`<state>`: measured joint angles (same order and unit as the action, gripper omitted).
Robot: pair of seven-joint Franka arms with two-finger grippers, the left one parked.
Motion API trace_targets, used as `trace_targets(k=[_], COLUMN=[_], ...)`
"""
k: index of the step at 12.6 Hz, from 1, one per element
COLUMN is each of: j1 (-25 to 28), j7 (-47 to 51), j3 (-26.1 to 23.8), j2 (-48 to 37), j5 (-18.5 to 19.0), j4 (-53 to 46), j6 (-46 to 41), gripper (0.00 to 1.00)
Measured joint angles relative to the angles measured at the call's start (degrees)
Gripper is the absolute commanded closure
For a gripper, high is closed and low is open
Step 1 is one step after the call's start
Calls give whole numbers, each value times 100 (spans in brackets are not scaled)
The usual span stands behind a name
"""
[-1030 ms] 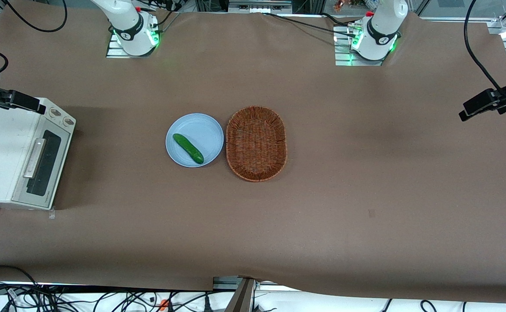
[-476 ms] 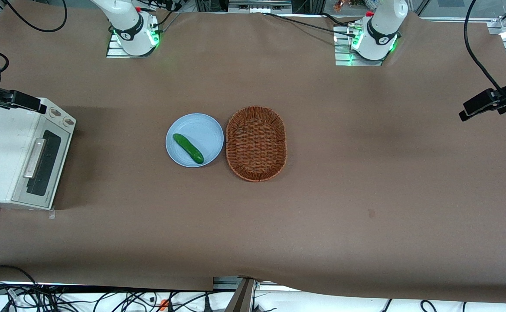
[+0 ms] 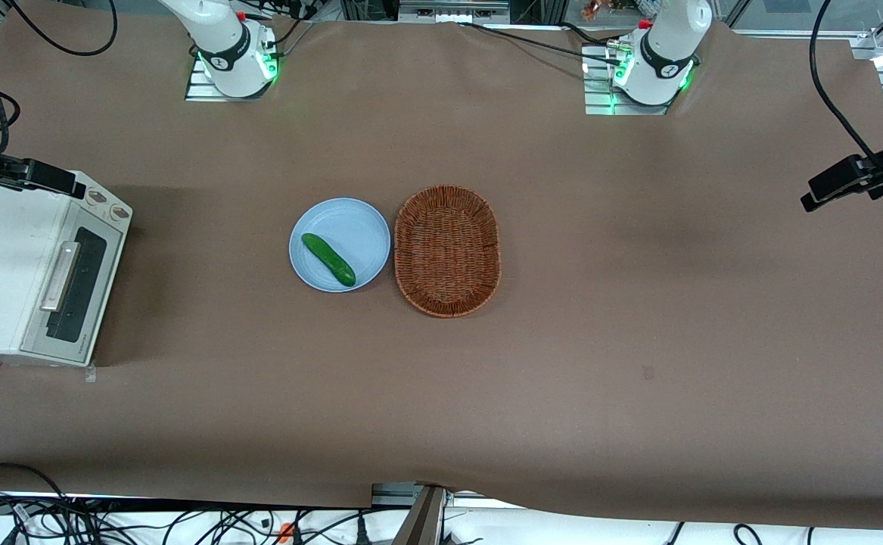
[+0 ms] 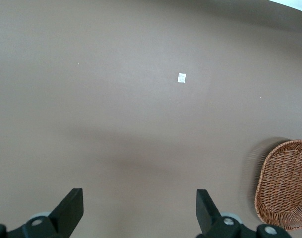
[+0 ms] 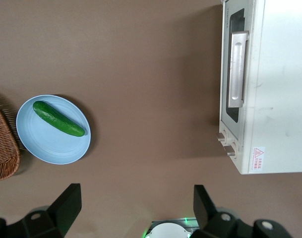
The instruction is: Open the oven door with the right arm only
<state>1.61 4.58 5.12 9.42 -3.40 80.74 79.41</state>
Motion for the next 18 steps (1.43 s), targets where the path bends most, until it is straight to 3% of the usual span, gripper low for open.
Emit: trace_targets(k=[5,9,11,14,16,18], j1=[37,361,448,462,587,705], j7=[-24,-24,-20,-112,-548,-1184], j3=[-28,-55,-56,-56,-60,-62], j2=[63,393,592,875,1071,1346], j5=[184,373,397,552,1062,1611], j4=[54,109,178,245,278,331], j6=[-137,-485,-492,-491,-493,-492], gripper=[0,3,17,63,85,98])
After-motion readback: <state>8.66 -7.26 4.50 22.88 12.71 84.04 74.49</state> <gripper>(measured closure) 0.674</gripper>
